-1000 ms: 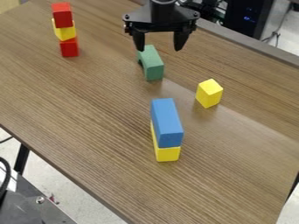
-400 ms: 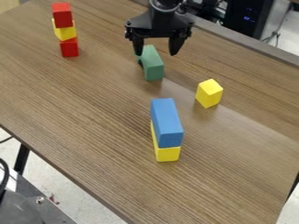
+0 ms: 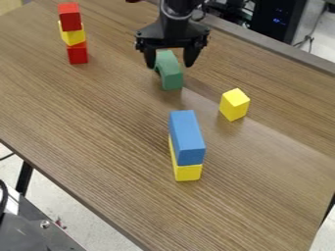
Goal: Move the green object on top of blue and yellow box.
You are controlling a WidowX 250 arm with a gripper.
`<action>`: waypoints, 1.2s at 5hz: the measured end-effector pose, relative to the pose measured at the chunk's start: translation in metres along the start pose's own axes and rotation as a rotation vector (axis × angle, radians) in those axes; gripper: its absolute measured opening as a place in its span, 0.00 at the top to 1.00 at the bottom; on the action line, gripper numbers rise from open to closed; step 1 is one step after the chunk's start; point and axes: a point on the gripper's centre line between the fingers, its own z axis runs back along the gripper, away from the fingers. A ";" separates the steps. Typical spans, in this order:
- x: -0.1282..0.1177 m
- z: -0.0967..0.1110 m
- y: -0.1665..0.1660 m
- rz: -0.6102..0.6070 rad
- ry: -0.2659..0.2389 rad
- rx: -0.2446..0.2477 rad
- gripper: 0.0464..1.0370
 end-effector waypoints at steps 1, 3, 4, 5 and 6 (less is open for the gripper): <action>-0.002 -0.006 0.000 -0.001 0.010 0.002 0.04; 0.000 -0.014 -0.003 -0.001 0.013 0.007 0.26; 0.000 -0.013 -0.001 0.009 0.003 0.013 0.47; -0.001 0.006 -0.001 0.036 -0.031 -0.008 0.47; -0.003 0.047 -0.013 0.047 -0.064 -0.108 0.47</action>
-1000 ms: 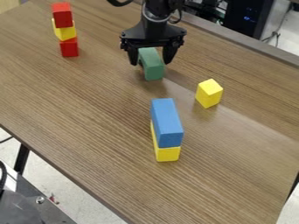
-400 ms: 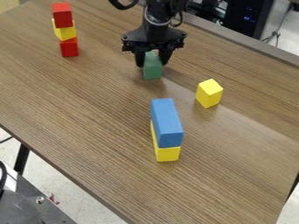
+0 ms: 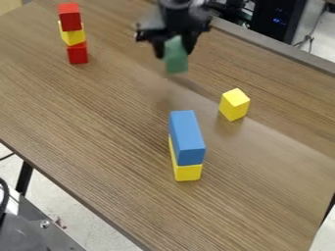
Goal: Move the green object on top of blue and yellow box.
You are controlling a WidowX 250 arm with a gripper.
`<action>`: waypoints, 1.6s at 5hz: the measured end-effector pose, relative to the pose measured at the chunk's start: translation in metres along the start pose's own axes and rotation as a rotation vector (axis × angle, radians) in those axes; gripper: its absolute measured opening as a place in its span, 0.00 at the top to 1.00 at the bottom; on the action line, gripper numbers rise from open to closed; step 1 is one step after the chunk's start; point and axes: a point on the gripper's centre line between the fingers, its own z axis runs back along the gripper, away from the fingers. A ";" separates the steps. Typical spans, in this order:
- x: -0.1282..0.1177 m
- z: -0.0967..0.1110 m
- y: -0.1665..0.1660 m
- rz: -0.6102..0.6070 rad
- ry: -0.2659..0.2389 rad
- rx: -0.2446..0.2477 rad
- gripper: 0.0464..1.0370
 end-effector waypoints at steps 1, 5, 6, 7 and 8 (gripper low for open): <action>-0.012 0.029 -0.018 -0.033 -0.010 -0.033 0.47; -0.094 0.079 -0.035 -0.096 0.093 0.054 0.47; -0.100 0.092 -0.028 -0.069 0.073 0.066 0.47; -0.104 0.103 -0.019 -0.039 0.051 0.077 0.47; -0.109 0.108 -0.011 -0.038 0.040 0.065 0.47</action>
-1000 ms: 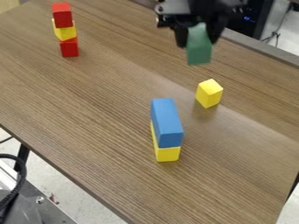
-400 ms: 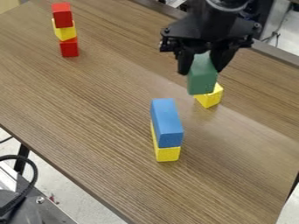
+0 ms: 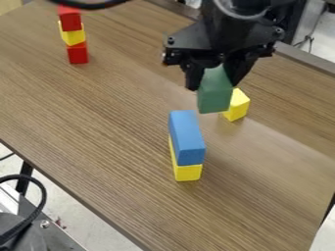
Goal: Move the green object on top of blue and yellow box.
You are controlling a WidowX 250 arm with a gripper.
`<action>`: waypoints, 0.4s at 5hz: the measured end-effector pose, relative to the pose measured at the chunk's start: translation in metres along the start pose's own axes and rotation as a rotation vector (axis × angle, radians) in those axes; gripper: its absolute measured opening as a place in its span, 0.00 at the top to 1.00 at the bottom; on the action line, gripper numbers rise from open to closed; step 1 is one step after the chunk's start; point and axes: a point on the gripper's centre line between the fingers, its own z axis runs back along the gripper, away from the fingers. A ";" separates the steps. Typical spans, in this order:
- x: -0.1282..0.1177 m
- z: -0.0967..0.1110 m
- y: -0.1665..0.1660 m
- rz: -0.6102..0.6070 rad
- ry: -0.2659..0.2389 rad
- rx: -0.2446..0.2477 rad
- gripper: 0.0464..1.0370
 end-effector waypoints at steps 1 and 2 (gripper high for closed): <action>-0.007 0.000 0.001 -0.012 0.006 0.000 0.47; -0.019 -0.009 0.007 -0.006 0.038 -0.002 0.47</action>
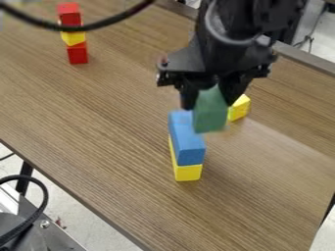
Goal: Move the green object on top of blue and yellow box.
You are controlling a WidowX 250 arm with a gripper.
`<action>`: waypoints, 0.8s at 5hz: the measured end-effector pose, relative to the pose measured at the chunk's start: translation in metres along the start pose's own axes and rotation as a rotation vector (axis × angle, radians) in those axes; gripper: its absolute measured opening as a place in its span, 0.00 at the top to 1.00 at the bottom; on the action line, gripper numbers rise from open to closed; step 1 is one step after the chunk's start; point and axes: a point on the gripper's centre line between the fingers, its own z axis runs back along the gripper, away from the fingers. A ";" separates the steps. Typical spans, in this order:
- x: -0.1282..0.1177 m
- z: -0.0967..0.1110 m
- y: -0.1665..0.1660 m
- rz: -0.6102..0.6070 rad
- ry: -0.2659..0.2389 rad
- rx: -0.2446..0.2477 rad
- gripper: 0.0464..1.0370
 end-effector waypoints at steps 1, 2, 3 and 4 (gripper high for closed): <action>-0.006 -0.008 0.001 -0.005 0.014 -0.017 0.47; -0.012 -0.016 0.003 -0.009 0.029 -0.012 0.47; -0.014 -0.020 0.003 -0.009 0.038 -0.011 0.47; -0.015 -0.023 0.005 -0.012 0.041 -0.003 0.47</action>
